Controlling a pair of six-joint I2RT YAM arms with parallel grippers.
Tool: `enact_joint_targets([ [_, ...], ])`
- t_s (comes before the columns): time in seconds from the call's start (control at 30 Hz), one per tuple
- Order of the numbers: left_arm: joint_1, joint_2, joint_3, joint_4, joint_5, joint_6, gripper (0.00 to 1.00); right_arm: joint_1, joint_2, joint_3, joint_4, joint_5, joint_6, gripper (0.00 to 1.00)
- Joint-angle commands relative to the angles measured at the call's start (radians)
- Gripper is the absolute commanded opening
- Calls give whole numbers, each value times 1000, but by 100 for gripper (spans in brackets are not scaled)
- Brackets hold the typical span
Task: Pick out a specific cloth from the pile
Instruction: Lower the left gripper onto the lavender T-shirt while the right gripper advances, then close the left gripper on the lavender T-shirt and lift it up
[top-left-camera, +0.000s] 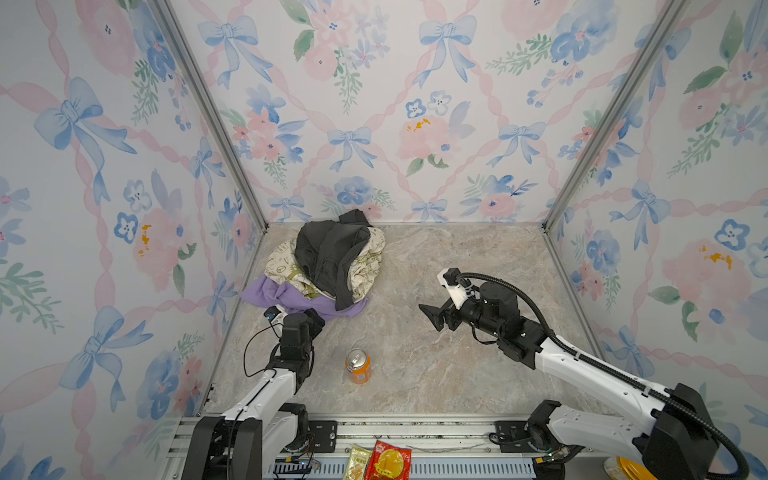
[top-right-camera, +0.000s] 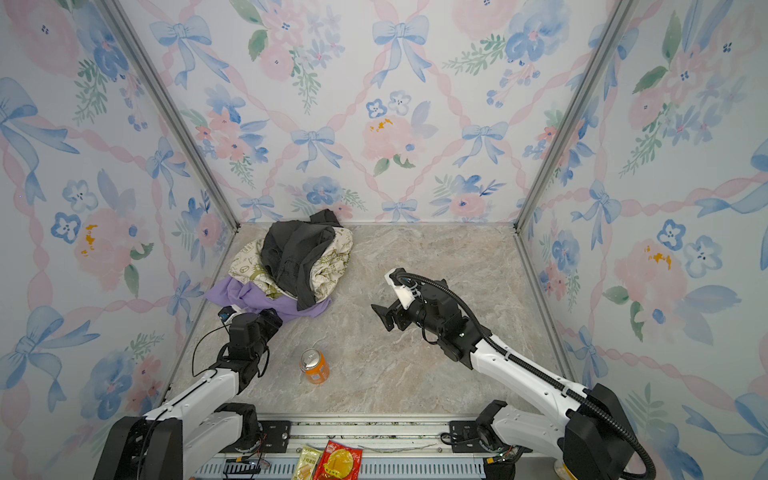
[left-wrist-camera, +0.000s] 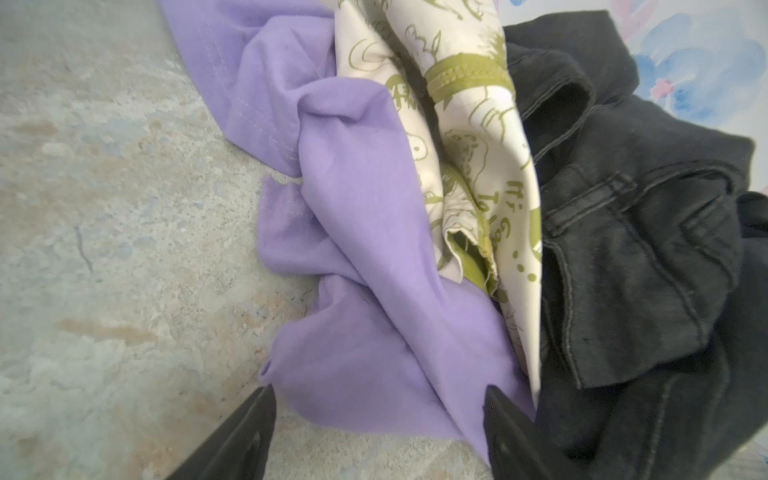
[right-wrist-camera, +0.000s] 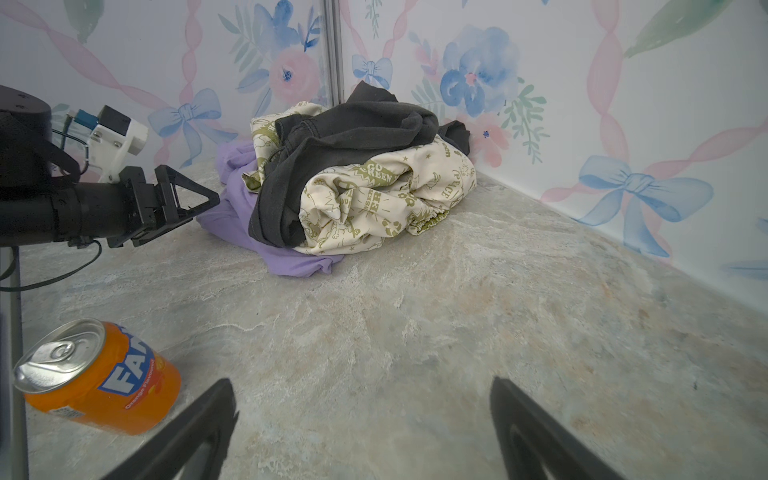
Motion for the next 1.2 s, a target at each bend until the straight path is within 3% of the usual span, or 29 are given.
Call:
enact_joint_targets([
  [0.0, 8, 58, 20, 36, 19, -36, 73, 12, -12, -15, 40, -10, -7, 97],
  [0.47, 24, 283, 61, 243, 64, -20, 44, 13, -29, -36, 44, -3, -16, 97],
  [0.63, 26, 341, 80, 281, 87, -15, 24, 13, -37, -39, 40, 1, -19, 97],
  [0.83, 26, 281, 75, 283, 66, 10, 0, 12, -42, -45, 46, 2, -20, 97],
  [1.17, 26, 97, 81, 279, 66, 20, 0, 12, -42, -48, 49, 9, -22, 97],
])
